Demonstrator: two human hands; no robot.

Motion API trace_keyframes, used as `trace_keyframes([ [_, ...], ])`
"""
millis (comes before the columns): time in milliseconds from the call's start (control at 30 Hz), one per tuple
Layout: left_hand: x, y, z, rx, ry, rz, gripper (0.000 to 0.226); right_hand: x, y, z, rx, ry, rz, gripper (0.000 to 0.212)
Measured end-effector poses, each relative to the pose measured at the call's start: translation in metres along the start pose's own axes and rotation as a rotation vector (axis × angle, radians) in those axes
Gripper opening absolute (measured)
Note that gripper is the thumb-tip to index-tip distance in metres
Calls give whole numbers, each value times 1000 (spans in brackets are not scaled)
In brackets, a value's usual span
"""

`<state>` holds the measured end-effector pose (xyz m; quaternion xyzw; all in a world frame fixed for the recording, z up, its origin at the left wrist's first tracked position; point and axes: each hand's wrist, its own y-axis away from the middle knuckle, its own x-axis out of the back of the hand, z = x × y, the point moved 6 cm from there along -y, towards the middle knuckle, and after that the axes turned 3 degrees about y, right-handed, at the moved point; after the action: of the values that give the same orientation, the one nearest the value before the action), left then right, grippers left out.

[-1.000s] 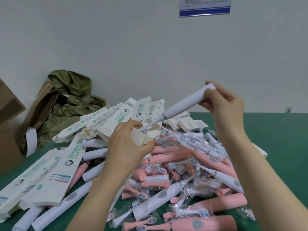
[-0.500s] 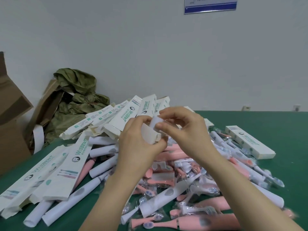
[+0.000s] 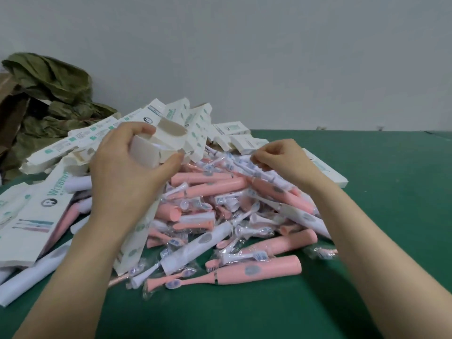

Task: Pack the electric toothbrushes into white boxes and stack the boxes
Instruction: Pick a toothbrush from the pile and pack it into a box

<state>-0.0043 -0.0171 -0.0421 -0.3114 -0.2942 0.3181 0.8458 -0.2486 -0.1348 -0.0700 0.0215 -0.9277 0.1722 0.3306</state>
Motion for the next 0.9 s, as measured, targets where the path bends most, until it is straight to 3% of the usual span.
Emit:
trace_keyframes([
  [133, -9, 4, 1, -28, 9, -25, 51, -20, 13, 11, 53, 244, -245, 9],
  [300, -13, 5, -1, -49, -19, -30, 44, -52, 20, -16, 252, 313, -297, 7],
  [467, -17, 6, 2, -40, -3, -43, 44, -84, 25, -31, 467, 803, -222, 26],
  [533, -20, 7, 4, -43, -3, -53, 44, -86, 25, -31, 457, 855, -246, 26],
  [700, -26, 10, 9, -72, -15, -109, 44, -53, 19, -40, 303, 413, -274, 3],
  [767, -29, 13, 11, -83, -16, -132, 44, -31, 17, -47, 277, 222, -182, 18],
  [900, -30, 15, 13, -106, -20, -143, 47, -3, 21, -67, 193, -482, -102, 14],
])
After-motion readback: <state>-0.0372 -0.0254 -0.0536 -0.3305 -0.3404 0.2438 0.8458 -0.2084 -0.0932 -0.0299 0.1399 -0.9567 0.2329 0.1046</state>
